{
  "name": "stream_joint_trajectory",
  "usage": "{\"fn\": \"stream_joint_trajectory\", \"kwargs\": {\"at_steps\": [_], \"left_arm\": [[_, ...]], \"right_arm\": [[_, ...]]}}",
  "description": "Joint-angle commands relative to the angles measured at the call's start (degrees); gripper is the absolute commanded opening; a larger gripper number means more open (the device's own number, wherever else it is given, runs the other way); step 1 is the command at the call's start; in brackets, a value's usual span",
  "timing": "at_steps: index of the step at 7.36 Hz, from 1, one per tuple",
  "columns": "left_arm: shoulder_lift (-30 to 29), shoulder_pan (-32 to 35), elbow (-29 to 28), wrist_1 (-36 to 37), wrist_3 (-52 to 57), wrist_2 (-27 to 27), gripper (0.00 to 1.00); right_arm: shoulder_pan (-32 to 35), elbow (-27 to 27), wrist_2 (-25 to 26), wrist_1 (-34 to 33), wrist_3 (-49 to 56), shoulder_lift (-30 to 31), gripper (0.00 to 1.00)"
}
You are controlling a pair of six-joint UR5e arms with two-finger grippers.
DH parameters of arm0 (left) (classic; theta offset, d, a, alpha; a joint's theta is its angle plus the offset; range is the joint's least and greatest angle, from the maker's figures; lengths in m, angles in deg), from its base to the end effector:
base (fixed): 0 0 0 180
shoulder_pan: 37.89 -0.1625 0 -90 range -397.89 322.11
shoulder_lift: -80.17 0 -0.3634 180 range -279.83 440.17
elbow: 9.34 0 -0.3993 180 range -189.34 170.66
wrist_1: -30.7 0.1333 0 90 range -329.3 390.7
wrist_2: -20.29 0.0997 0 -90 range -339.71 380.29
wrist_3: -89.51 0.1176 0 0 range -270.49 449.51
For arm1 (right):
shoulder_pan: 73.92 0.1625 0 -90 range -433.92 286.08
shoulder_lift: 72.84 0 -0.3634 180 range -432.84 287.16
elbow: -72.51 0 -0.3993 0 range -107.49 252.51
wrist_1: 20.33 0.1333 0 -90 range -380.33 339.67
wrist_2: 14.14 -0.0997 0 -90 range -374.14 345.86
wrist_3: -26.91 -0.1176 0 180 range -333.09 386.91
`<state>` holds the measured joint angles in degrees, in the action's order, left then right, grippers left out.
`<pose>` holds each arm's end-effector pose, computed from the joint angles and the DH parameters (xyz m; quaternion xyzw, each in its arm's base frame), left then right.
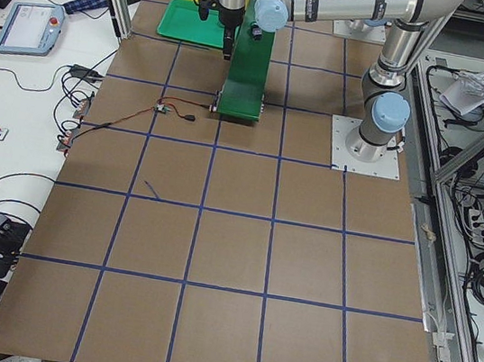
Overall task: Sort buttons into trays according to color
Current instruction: 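Move right gripper back down to green-capped button on belt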
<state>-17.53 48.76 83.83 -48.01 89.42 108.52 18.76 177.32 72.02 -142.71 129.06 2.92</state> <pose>-0.1051 -0.5485 0.3305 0.0300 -0.9994 0.0041 0.0153 0.1665 -0.5376 0.2095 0.7923 -0.6086 0.0443 0.0005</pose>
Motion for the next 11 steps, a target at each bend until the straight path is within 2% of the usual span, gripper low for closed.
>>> {"fn": "stream_joint_trajectory", "kwargs": {"at_steps": [1, 4, 6, 8, 11], "left_arm": [[0.58, -0.08, 0.52, -0.74, -0.09, 0.11, 1.0], [0.5, -0.08, 0.43, -0.3, 0.0, 0.11, 1.0], [0.49, -0.08, 0.17, -0.04, -0.09, 4.05, 1.0], [-0.03, -0.17, 0.52, 0.14, -0.01, 3.71, 1.0], [-0.65, -0.25, 0.18, 0.57, 0.26, 3.8, 1.0]], "right_arm": [[0.92, 0.4, 0.06, 0.04, -0.64, 0.01, 1.0], [0.92, 0.49, 0.06, 0.12, -0.47, -0.43, 1.0], [0.92, 0.57, 0.15, 0.04, -0.46, -0.43, 1.0], [0.92, 0.66, 0.23, 0.21, -0.64, -0.52, 1.0], [0.31, 4.52, 5.76, -0.05, -9.15, 1.4, 1.0]]}}
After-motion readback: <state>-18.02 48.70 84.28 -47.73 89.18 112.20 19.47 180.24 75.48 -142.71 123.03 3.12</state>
